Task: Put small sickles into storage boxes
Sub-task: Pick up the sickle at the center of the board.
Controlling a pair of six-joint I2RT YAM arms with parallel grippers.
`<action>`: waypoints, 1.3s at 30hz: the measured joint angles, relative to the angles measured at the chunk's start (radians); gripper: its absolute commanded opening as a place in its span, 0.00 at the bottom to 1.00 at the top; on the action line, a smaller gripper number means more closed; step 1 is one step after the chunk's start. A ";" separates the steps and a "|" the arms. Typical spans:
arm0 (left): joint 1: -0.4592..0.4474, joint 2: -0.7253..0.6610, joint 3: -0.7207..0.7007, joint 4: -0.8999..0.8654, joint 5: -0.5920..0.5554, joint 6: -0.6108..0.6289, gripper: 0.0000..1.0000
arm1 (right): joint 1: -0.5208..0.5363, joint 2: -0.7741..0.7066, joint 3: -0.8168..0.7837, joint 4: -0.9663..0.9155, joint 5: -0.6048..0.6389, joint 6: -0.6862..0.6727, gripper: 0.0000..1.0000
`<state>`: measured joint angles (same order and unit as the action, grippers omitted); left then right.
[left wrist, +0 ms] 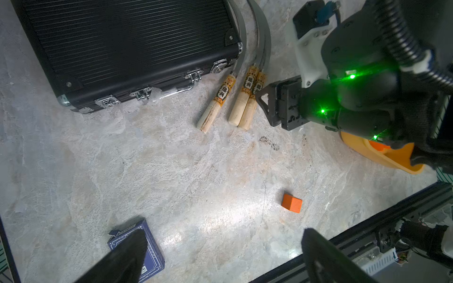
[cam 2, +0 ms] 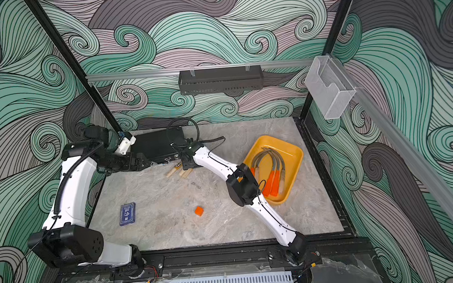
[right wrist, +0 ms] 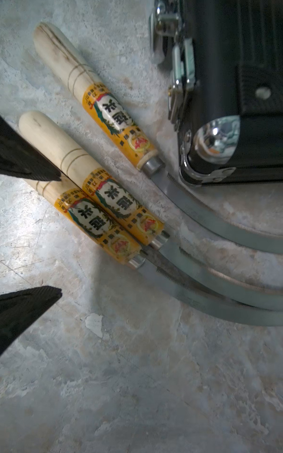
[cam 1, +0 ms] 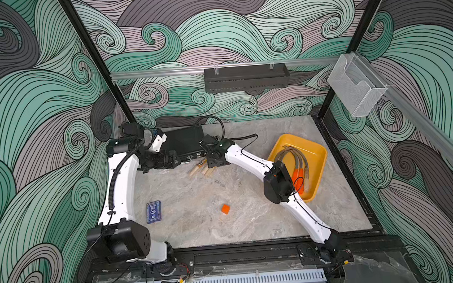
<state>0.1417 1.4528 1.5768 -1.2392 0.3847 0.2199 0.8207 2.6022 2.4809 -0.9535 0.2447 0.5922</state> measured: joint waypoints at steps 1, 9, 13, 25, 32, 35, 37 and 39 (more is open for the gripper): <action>0.000 0.000 -0.002 -0.001 0.000 0.000 0.99 | 0.000 0.000 0.000 0.006 0.001 0.000 0.70; 0.000 -0.002 -0.002 -0.002 -0.003 0.001 0.99 | 0.001 0.008 0.000 0.036 0.002 0.000 0.71; 0.000 -0.002 -0.003 -0.003 -0.007 0.005 0.99 | 0.001 0.023 0.000 0.042 0.001 0.000 0.71; 0.000 -0.002 -0.003 -0.003 -0.011 0.010 0.99 | 0.001 0.050 -0.004 0.048 0.001 0.003 0.72; 0.000 -0.002 -0.003 -0.003 -0.011 0.010 0.98 | 0.001 0.038 -0.080 0.071 0.021 0.014 0.70; 0.000 -0.002 -0.003 -0.002 -0.010 0.010 0.98 | 0.001 0.010 -0.129 0.079 0.027 0.021 0.69; 0.000 -0.002 -0.003 -0.002 -0.010 0.010 0.99 | 0.001 -0.014 -0.168 0.080 0.030 0.024 0.68; 0.000 -0.002 -0.003 -0.002 -0.010 0.010 0.98 | -0.002 -0.045 -0.222 0.079 0.037 0.030 0.67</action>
<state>0.1417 1.4506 1.5742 -1.2415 0.3748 0.2298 0.8188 2.5572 2.2593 -0.8749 0.2813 0.6224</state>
